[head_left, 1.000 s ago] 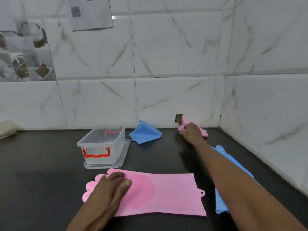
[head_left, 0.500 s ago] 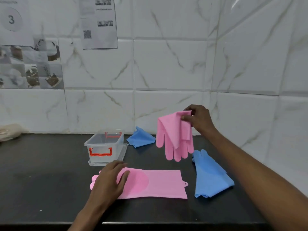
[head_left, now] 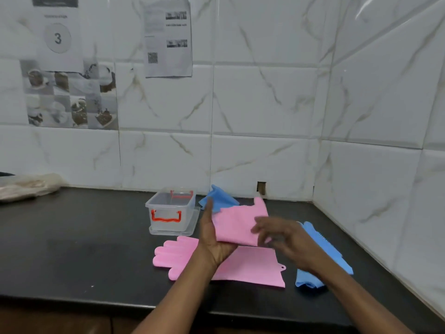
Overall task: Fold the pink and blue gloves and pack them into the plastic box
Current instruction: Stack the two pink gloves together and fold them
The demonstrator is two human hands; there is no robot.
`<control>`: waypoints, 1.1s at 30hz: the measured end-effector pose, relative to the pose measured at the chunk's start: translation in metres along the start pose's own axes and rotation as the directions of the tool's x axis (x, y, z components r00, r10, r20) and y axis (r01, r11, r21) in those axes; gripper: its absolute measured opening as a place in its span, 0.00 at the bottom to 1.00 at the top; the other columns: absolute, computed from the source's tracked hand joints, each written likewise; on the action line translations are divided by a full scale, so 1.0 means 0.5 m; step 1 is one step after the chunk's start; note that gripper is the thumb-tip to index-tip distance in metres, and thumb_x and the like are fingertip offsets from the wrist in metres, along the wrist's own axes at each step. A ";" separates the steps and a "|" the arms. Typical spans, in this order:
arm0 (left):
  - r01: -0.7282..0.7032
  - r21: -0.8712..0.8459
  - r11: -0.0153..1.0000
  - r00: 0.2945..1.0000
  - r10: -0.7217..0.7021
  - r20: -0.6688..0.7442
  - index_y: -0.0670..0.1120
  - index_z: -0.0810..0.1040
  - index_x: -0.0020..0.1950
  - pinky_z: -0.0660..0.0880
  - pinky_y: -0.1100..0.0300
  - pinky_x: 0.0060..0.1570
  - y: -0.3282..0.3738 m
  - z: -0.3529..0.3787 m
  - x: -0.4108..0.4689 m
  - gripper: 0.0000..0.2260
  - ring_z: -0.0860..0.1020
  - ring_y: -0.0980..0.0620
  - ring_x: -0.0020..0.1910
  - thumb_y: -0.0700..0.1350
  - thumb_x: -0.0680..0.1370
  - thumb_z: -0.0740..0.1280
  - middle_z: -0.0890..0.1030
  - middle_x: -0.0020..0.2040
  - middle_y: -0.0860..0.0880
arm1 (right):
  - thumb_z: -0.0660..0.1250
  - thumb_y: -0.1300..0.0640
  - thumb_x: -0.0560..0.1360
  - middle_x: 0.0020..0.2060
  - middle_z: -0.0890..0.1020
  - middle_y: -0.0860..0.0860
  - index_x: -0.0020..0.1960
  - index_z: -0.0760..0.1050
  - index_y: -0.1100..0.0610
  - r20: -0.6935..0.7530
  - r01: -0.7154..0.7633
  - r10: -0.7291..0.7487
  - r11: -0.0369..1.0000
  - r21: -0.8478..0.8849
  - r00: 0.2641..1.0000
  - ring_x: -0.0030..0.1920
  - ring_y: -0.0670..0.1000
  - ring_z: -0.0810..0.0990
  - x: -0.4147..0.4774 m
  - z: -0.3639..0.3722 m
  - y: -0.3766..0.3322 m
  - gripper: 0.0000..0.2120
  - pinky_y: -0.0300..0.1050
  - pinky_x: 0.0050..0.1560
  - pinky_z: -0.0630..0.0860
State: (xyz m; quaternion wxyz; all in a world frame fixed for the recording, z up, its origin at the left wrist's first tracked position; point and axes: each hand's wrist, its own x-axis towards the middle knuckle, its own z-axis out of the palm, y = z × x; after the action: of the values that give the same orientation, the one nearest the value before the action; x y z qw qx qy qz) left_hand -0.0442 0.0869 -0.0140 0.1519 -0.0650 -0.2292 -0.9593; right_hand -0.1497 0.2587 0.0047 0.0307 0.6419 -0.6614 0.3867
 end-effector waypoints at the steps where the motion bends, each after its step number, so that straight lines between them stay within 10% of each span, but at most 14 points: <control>1: 0.028 0.065 0.997 0.999 -0.027 -0.025 0.40 0.70 0.68 0.73 0.38 0.59 -0.001 -0.008 0.003 0.27 0.77 0.36 0.56 0.54 0.74 0.67 0.78 0.59 0.36 | 0.69 0.72 0.71 0.52 0.84 0.48 0.40 0.82 0.56 0.009 -0.017 0.017 0.999 -0.037 1.000 0.66 0.45 0.75 -0.022 0.014 0.012 0.12 0.39 0.61 0.75; 6: -0.006 0.295 0.956 0.988 0.052 -0.147 0.41 0.73 0.64 0.77 0.38 0.53 -0.028 -0.056 0.016 0.21 0.78 0.36 0.55 0.37 0.71 0.64 0.82 0.53 0.36 | 0.56 0.79 0.69 0.54 0.84 0.48 0.38 0.81 0.55 -0.172 -0.194 0.194 0.981 0.022 0.966 0.65 0.46 0.76 -0.059 0.028 0.027 0.23 0.31 0.60 0.72; 9: -0.025 0.369 0.929 0.978 0.100 -0.186 0.41 0.73 0.64 0.79 0.40 0.50 -0.021 -0.067 0.017 0.24 0.78 0.37 0.56 0.35 0.68 0.70 0.80 0.56 0.37 | 0.64 0.66 0.74 0.56 0.82 0.45 0.52 0.79 0.48 -0.412 -0.374 0.401 0.915 0.150 0.818 0.56 0.47 0.80 -0.037 0.031 0.031 0.15 0.30 0.48 0.74; 12: -0.021 0.614 0.789 0.961 0.185 -0.205 0.43 0.76 0.63 0.78 0.38 0.55 -0.023 -0.055 0.019 0.23 0.78 0.37 0.59 0.37 0.69 0.74 0.80 0.58 0.38 | 0.74 0.47 0.70 0.59 0.82 0.50 0.65 0.75 0.58 -0.087 -0.492 0.667 0.625 0.606 0.740 0.56 0.50 0.82 0.000 0.033 0.043 0.28 0.48 0.57 0.78; 15: 0.022 0.818 0.575 0.924 0.300 -0.236 0.46 0.78 0.59 0.80 0.46 0.51 -0.023 -0.025 0.031 0.16 0.80 0.43 0.55 0.40 0.73 0.73 0.81 0.56 0.44 | 0.76 0.58 0.69 0.53 0.85 0.55 0.57 0.79 0.57 -0.096 -0.347 0.666 0.500 0.793 0.740 0.52 0.55 0.84 0.033 0.034 0.035 0.17 0.55 0.54 0.81; 19: 0.085 0.894 0.440 0.838 0.454 -0.304 0.44 0.76 0.59 0.80 0.54 0.41 0.005 -0.004 0.035 0.18 0.82 0.46 0.50 0.45 0.72 0.75 0.82 0.56 0.45 | 0.74 0.61 0.70 0.46 0.84 0.52 0.51 0.79 0.58 -0.464 -0.330 0.582 0.790 0.517 0.667 0.47 0.56 0.83 0.086 0.029 0.023 0.11 0.53 0.47 0.80; 23: 0.122 0.988 0.098 0.738 0.656 -0.156 0.46 0.73 0.66 0.79 0.56 0.49 -0.010 0.015 0.018 0.22 0.80 0.50 0.52 0.55 0.76 0.69 0.80 0.57 0.47 | 0.71 0.56 0.72 0.41 0.78 0.50 0.44 0.70 0.55 -0.612 -0.440 0.372 0.897 0.044 0.697 0.41 0.54 0.77 0.128 0.003 0.010 0.09 0.39 0.31 0.64; 28: 0.166 0.535 0.828 0.962 -0.017 -0.272 0.43 0.71 0.64 0.79 0.39 0.52 -0.025 0.038 -0.020 0.37 0.82 0.33 0.52 0.73 0.72 0.57 0.76 0.60 0.31 | 0.65 0.55 0.78 0.42 0.77 0.48 0.52 0.70 0.57 -0.602 -0.370 0.277 0.928 -0.034 0.749 0.37 0.48 0.75 0.145 0.021 -0.051 0.07 0.33 0.29 0.63; 33: -0.038 -0.082 0.996 0.986 0.024 -0.165 0.37 0.79 0.54 0.80 0.40 0.47 -0.020 -0.002 -0.051 0.18 0.83 0.37 0.46 0.50 0.80 0.58 0.83 0.47 0.34 | 0.66 0.48 0.72 0.48 0.80 0.44 0.54 0.67 0.45 -0.011 -0.112 0.112 0.982 -0.150 0.994 0.46 0.47 0.78 0.069 0.106 -0.113 0.13 0.41 0.44 0.74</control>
State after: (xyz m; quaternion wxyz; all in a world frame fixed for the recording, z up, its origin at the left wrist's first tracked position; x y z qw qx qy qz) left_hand -0.0232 0.1017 -0.0240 0.1822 0.0040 -0.1739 -0.9677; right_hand -0.0820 0.2080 0.0129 0.0579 0.5991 -0.7237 0.3376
